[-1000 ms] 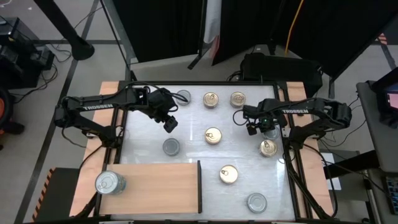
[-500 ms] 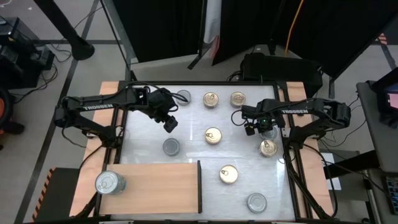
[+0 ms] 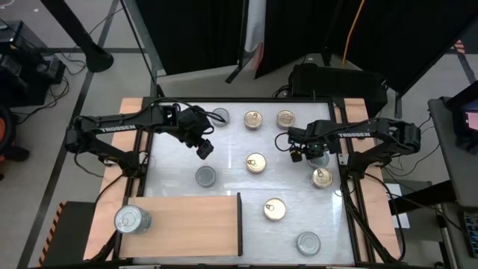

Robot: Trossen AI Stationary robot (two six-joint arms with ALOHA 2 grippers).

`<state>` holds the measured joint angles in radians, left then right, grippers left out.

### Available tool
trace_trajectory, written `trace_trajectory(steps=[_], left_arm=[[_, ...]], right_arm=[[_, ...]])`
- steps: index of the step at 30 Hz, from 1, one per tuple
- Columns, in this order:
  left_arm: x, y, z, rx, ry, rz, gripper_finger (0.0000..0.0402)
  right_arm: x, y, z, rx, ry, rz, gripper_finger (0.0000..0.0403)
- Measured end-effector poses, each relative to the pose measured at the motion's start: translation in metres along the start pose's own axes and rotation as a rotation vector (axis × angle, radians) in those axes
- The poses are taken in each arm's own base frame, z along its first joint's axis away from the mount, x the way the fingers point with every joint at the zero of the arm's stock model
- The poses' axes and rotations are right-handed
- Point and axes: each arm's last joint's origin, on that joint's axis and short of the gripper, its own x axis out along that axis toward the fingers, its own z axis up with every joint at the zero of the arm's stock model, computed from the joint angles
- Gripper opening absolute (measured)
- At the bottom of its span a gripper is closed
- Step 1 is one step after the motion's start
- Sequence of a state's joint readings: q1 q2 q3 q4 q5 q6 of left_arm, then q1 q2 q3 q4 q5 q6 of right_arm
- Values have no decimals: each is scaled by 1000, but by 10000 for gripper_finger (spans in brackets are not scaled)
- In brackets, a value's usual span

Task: Stack canned seafood by type on shelf
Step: Put the green tuna can on the shelf

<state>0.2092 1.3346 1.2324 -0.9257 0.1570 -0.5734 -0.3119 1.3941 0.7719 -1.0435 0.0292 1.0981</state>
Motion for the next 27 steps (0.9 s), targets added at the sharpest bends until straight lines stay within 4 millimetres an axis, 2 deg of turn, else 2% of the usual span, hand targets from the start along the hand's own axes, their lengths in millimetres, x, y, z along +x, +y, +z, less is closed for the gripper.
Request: trace_trajectory(steps=[27], left_arm=[[0, 0, 0, 5, 2, -4, 215]], right_arm=[[-5, 3, 0, -1, -15, 11, 0]])
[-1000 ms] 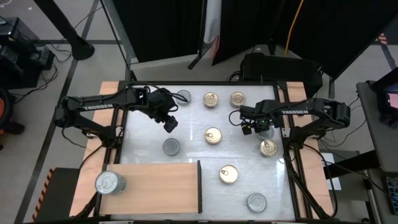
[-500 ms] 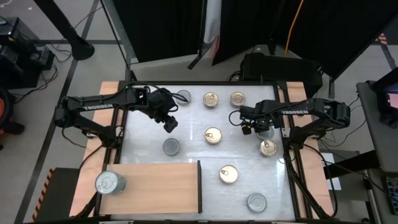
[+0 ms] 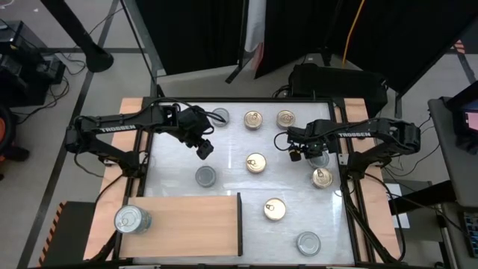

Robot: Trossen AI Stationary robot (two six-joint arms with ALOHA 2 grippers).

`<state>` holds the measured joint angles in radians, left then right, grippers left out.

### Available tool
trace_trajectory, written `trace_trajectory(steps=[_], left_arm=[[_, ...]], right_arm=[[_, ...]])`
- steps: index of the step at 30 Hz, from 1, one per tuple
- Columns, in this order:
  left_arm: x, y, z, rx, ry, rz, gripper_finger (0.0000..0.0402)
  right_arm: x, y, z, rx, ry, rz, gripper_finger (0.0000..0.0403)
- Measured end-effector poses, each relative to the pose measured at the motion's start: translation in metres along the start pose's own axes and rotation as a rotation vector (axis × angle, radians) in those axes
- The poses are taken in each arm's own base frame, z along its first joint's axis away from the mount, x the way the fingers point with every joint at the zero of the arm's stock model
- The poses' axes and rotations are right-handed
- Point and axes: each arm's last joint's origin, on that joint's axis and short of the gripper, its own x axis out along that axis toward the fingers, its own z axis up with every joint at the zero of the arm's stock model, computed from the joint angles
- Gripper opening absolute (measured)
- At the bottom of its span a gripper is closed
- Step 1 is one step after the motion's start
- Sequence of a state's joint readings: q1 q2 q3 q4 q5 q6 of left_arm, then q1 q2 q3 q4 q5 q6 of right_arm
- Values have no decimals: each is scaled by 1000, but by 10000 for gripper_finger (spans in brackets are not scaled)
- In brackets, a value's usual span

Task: Stack canned seafood by type on shelf
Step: Put the green tuna can on the shelf

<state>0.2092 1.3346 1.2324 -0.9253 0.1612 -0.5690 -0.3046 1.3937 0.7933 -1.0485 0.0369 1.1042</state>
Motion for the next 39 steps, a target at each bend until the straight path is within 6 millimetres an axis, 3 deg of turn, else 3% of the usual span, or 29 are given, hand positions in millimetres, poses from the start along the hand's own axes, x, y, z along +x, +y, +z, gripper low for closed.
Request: trace_trajectory(steps=[16, 39], left_arm=[[0, 0, 0, 1, 0, 0, 215], [0, 0, 0, 8, 1, 0, 215]], right_arm=[[5, 3, 2, -7, -7, -18, 0], [35, 40, -13, -100, 39, 25, 0]])
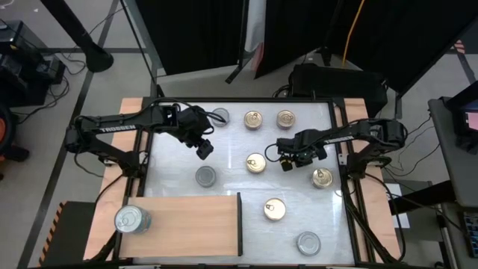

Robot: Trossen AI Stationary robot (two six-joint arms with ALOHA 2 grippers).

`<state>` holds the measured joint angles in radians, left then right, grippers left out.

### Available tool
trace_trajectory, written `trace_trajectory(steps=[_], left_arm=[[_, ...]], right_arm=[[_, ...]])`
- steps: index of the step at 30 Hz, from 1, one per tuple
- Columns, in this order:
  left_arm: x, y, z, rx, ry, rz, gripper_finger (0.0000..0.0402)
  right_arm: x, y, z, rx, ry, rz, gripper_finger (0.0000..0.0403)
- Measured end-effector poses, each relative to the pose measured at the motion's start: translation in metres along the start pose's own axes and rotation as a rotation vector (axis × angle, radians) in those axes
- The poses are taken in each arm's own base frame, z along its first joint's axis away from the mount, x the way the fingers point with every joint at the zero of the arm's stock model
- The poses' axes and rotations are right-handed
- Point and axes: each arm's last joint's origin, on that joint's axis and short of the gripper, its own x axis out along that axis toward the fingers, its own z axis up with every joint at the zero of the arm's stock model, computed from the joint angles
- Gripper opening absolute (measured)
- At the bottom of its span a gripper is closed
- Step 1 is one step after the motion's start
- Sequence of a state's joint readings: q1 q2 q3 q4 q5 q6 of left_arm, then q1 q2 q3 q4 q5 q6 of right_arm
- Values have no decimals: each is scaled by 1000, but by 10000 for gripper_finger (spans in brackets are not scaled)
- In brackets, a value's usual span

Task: Stack canned seafood by type on shelf
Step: Put the green tuna can on the shelf

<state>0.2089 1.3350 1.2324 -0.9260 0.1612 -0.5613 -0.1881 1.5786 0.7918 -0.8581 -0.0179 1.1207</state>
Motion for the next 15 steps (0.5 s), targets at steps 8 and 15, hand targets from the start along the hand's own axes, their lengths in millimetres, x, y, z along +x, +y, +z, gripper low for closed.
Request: trace_trajectory(steps=[8, 15], left_arm=[[0, 0, 0, -1, 1, 1, 215], [0, 0, 0, 8, 6, -5, 215]], right_arm=[[-31, -7, 17, -30, -35, 22, 0], [-46, -38, 48, -13, -87, -16, 0]])
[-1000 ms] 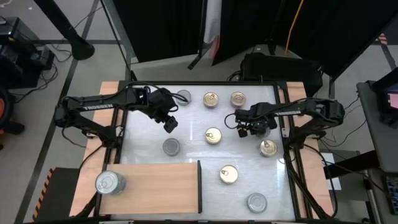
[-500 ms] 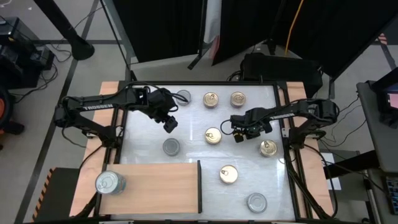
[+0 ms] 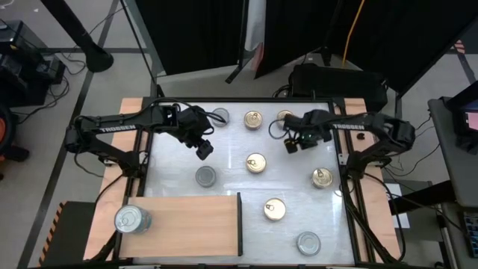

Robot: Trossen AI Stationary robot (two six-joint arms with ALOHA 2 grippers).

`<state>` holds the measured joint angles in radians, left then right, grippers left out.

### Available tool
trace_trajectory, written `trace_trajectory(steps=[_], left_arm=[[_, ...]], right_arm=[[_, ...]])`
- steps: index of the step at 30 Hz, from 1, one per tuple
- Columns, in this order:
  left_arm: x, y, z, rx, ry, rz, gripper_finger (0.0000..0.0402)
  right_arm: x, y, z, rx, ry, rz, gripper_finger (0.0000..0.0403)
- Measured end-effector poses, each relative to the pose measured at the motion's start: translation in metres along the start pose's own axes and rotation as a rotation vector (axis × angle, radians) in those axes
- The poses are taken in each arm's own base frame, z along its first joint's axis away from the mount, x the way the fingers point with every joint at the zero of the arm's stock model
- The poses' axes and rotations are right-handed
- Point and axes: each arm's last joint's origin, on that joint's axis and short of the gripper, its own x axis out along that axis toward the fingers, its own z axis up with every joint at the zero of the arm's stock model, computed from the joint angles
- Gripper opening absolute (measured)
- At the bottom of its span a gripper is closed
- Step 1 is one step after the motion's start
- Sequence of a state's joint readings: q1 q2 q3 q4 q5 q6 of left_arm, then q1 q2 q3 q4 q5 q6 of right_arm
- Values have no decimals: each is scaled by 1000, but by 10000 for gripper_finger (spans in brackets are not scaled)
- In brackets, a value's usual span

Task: Stack canned seafood by type on shelf
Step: Put the green tuna can on the shelf

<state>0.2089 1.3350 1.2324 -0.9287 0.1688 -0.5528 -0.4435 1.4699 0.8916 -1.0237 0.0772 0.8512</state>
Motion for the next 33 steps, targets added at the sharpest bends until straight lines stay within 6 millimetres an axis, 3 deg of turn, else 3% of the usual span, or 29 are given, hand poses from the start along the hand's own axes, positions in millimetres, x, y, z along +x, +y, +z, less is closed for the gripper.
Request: trace_trajectory(steps=[5, 9, 33], left_arm=[[0, 0, 0, 10, 0, -1, 215], [0, 0, 0, 10, 0, -1, 215], [0, 0, 0, 38, -2, -2, 215]], right_arm=[[4, -22, 19, 9, 14, -9, 0], [4, -28, 24, 29, 21, -13, 0], [15, -11, 20, 41, 32, -32, 0]])
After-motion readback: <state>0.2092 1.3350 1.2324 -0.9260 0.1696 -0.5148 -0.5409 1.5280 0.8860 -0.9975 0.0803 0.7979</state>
